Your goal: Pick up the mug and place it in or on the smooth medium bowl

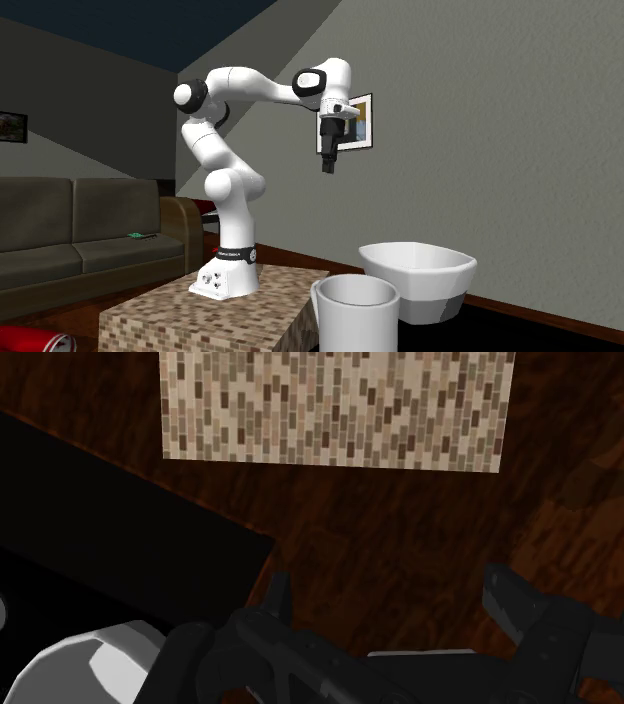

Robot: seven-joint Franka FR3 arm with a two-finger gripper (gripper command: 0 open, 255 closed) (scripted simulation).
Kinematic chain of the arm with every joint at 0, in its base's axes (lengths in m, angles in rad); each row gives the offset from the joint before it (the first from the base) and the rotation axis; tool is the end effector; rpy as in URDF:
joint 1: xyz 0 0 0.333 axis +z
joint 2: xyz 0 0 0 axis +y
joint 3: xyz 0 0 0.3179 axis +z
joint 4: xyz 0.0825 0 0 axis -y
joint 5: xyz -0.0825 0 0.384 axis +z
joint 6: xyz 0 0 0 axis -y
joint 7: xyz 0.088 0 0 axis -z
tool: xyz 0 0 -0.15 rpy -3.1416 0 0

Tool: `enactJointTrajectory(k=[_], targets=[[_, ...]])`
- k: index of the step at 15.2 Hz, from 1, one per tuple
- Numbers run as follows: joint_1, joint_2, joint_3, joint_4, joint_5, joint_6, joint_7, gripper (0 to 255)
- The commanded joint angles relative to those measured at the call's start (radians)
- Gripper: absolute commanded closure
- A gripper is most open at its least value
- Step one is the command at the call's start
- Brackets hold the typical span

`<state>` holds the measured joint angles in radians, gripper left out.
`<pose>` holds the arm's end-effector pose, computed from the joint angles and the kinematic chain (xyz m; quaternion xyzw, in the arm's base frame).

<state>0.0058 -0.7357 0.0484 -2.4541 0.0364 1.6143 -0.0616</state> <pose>0.3111 0.0234 0.4905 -0.9974 -0.0490 0.0523 0.0024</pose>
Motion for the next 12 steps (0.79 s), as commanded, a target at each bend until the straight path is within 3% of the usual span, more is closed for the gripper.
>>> enactJointTrajectory(k=[1, 12], targets=[[0.000, 0.000, 0.000, 0.000, 0.000, 0.000, 0.000, 0], [-0.111, 0.199, -0.179, 0.016, -0.146, 0.206, -0.181, 0]])
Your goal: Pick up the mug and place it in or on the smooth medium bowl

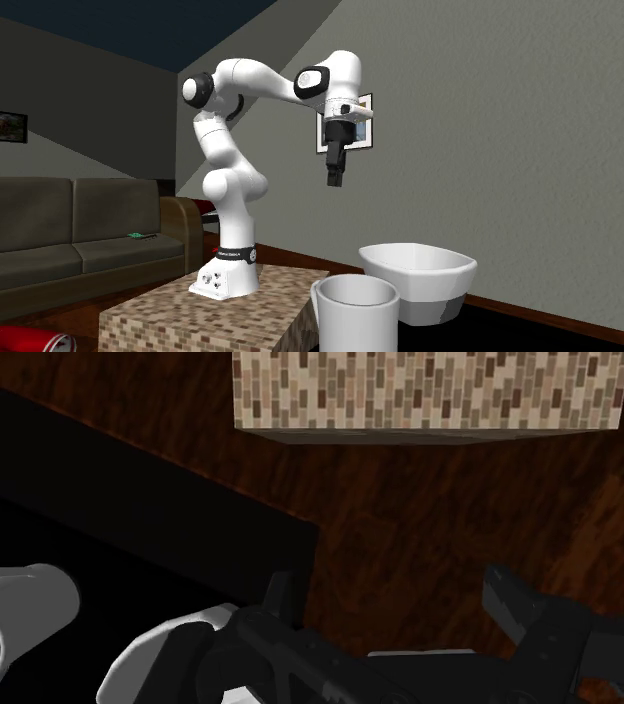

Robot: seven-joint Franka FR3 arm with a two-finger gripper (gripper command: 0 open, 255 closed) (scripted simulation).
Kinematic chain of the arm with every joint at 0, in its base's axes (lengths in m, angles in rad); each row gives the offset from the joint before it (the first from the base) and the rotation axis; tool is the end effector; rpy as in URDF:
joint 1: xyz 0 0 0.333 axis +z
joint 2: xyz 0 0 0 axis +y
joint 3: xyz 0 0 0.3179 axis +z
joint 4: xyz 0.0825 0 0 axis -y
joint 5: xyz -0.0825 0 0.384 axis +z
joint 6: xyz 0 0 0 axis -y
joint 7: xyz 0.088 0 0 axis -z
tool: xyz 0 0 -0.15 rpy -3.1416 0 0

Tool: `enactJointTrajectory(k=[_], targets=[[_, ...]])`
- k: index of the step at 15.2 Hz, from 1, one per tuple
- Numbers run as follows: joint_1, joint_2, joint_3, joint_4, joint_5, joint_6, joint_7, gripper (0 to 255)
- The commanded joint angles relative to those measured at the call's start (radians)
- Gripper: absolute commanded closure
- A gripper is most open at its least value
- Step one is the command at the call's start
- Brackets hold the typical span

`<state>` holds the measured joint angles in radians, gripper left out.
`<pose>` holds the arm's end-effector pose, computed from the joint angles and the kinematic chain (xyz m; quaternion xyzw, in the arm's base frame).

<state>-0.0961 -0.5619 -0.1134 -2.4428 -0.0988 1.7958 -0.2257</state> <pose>0.3563 -0.0892 0.4490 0.9984 0.0312 -0.0462 0.0081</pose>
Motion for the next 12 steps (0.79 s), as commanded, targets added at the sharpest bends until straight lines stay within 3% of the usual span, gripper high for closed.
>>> enactJointTrajectory(k=[1, 12], targets=[[-0.018, 0.049, -0.033, 0.013, -0.021, 0.043, -0.032, 0], [-0.092, 0.355, -0.195, 0.177, -0.054, 0.222, -0.210, 0]])
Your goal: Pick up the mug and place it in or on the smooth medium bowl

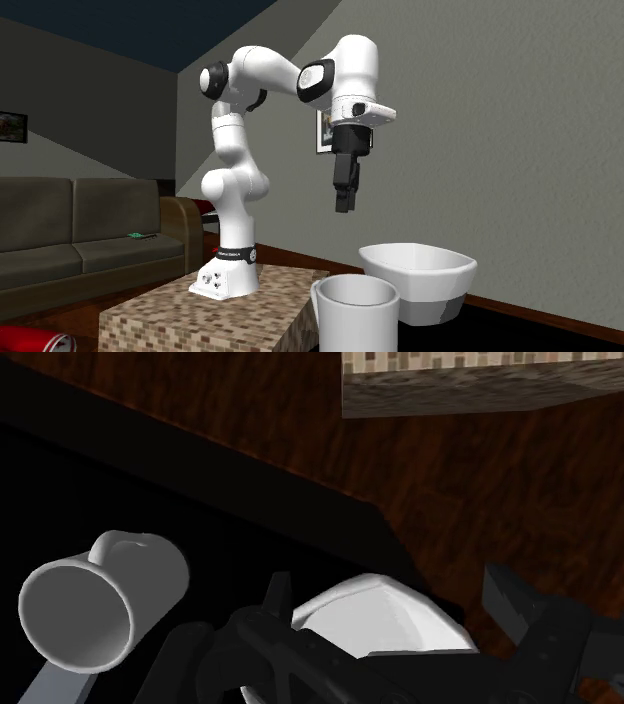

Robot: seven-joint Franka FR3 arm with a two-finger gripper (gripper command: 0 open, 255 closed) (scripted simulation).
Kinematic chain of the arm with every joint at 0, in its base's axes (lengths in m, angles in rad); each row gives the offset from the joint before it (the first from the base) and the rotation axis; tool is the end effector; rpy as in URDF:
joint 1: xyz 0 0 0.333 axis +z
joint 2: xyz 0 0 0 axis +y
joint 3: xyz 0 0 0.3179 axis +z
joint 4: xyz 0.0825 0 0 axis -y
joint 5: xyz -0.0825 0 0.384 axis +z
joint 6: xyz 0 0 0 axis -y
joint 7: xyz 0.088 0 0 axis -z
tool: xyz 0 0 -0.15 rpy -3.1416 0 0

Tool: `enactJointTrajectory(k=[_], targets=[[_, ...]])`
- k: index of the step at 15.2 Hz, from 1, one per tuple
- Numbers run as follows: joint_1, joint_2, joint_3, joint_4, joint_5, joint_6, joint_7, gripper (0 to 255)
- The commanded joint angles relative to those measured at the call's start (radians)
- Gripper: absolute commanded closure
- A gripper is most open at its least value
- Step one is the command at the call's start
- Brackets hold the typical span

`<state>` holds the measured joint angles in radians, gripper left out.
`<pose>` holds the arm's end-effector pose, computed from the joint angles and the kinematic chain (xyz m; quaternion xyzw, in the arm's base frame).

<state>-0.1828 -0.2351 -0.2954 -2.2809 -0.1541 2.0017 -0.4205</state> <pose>0.4081 -0.2299 0.4006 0.9990 0.0099 -0.0384 0.0207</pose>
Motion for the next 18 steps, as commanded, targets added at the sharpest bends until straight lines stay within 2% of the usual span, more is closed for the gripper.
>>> enactJointTrajectory(k=[1, 8, 13, 18], targets=[[-0.011, 0.059, -0.026, 0.037, 0.006, 0.029, -0.033, 0], [-0.062, 0.289, -0.099, 0.216, 0.076, 0.096, -0.167, 0], [-0.120, 0.462, -0.123, 0.377, 0.152, 0.111, -0.261, 0], [-0.128, 0.493, -0.120, 0.346, 0.166, 0.171, -0.270, 0]])
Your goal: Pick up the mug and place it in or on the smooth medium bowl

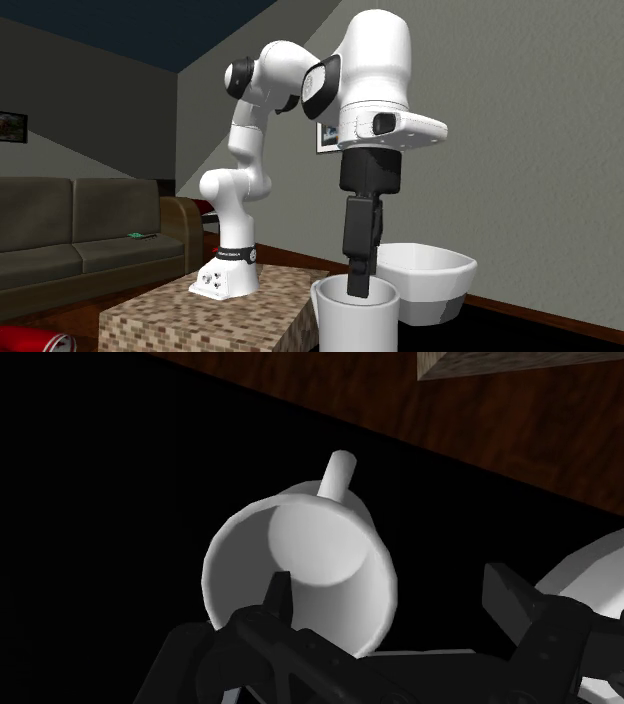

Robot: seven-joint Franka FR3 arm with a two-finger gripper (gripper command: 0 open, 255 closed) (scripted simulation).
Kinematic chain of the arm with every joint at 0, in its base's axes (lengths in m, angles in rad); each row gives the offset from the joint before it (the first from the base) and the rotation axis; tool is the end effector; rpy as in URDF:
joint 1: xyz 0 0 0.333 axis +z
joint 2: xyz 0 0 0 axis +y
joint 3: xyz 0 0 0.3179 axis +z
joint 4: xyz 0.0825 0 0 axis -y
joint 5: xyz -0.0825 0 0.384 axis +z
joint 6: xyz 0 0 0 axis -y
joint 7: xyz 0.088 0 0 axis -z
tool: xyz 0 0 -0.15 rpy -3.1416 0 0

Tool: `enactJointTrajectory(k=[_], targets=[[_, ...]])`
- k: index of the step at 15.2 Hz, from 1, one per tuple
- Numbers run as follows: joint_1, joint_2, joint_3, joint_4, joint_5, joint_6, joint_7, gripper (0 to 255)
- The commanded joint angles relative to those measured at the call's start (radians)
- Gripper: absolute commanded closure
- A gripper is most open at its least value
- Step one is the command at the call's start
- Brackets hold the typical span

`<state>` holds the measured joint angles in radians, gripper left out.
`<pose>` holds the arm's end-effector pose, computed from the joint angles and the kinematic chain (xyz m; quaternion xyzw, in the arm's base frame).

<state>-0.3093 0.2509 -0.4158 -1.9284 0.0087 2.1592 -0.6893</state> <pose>0.4586 -0.3965 0.3293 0.9988 -0.0145 -0.0298 0.0358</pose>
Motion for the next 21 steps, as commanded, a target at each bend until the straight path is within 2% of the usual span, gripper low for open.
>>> enactJointTrajectory(k=[1, 11, 12, 21], targets=[[-0.003, 0.014, 0.002, -0.012, 0.006, 0.025, -0.004, 0], [-0.005, 0.024, 0.003, -0.021, 0.011, 0.044, -0.007, 0], [-0.005, 0.024, 0.003, -0.021, 0.011, 0.044, -0.007, 255], [-0.005, 0.024, 0.003, -0.021, 0.011, 0.044, -0.007, 255]])
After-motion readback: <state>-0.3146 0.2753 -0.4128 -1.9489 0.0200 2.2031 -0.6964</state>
